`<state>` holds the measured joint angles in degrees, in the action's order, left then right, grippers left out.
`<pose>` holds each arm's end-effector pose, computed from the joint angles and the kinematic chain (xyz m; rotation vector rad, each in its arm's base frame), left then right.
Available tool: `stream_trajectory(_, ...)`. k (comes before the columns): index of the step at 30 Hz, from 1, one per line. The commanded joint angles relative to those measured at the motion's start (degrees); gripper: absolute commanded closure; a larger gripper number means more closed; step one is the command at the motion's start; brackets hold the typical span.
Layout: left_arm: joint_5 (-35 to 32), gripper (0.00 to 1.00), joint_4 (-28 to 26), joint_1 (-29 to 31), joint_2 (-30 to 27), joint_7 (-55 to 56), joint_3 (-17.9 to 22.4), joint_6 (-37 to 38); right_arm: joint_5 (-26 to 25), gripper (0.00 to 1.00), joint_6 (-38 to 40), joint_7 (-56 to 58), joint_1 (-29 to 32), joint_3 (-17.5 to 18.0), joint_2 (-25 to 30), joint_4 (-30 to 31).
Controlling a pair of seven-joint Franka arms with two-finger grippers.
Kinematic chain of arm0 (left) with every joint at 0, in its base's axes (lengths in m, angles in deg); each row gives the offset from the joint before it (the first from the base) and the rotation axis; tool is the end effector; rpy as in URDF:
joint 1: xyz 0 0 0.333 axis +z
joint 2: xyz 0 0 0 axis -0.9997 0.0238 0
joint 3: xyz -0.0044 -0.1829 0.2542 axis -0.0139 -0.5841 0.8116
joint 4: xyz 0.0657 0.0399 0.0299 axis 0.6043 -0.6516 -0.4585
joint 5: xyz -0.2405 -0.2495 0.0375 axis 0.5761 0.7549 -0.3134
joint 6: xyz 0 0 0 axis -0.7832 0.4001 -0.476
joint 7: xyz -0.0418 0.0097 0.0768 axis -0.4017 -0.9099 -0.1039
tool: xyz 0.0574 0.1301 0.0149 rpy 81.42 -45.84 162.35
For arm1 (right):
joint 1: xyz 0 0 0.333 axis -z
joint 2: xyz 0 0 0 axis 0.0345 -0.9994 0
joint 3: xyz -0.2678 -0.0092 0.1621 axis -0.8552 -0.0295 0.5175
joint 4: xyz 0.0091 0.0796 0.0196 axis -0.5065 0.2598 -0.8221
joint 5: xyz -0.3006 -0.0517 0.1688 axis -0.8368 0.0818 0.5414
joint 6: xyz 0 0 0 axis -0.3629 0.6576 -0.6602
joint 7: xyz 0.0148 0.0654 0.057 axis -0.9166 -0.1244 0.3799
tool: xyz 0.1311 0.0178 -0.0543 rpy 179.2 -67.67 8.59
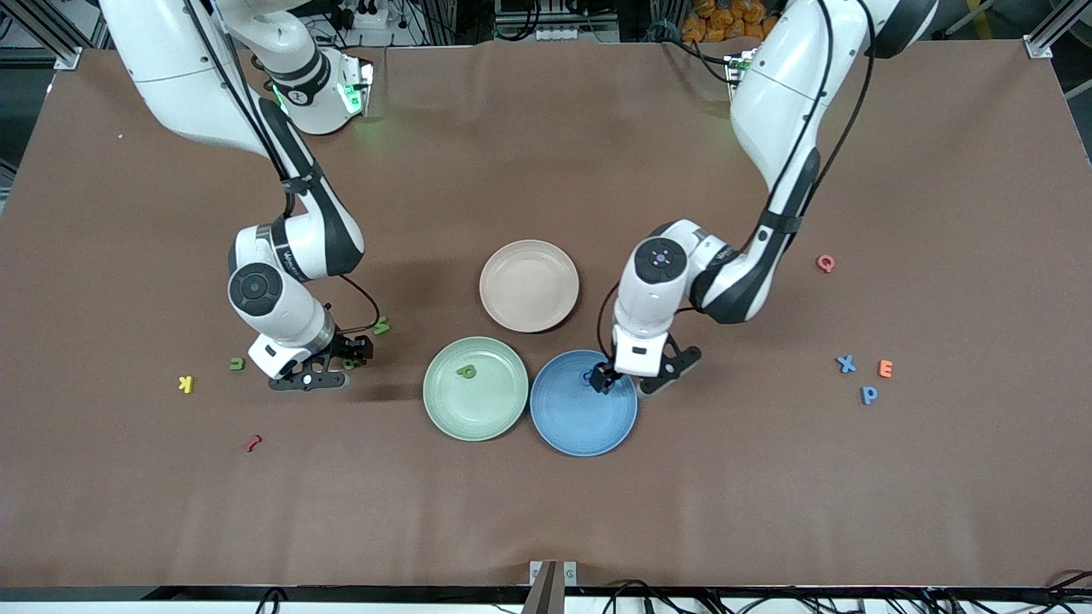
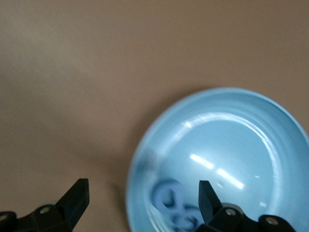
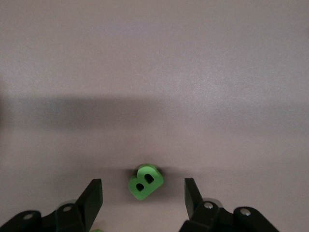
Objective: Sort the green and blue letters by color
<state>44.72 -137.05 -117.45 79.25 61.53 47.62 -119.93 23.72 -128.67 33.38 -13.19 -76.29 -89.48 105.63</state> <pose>0.5829 -0.3680 0.2013 2.8755 0.8821 0.3245 0.5780 0.1314 0.1997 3.1000 0.0888 0.0559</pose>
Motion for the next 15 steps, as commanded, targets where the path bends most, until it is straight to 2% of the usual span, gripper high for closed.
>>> stream_trajectory(1, -1.59, 0.00, -2.73, 3.85, -3.42, -11.09, -0.22, 6.25, -1.07, 0.23, -1.14, 0.23, 0.84, 0.71, -0.02, 0.61)
stream_trajectory(5, -1.59, 0.00, -5.63, 7.97, -5.88, -21.20, -0.39, 8.46, -1.07, 0.24, -2.28, 0.14, 0.84, 0.71, -0.46, 0.96)
stream_trajectory(9, -1.59, 0.00, -12.31, 13.07, -10.01, -26.93, -0.75, 7.76, -1.07, 0.25, -3.25, 0.23, 0.84, 0.71, -1.16, 1.14)
stream_trajectory(15, -1.59, 0.00, -17.67, 19.05, -12.92, -35.09, -0.83, 7.76, -1.07, 0.27, -3.95, 0.14, 0.84, 0.71, -1.78, 1.14)
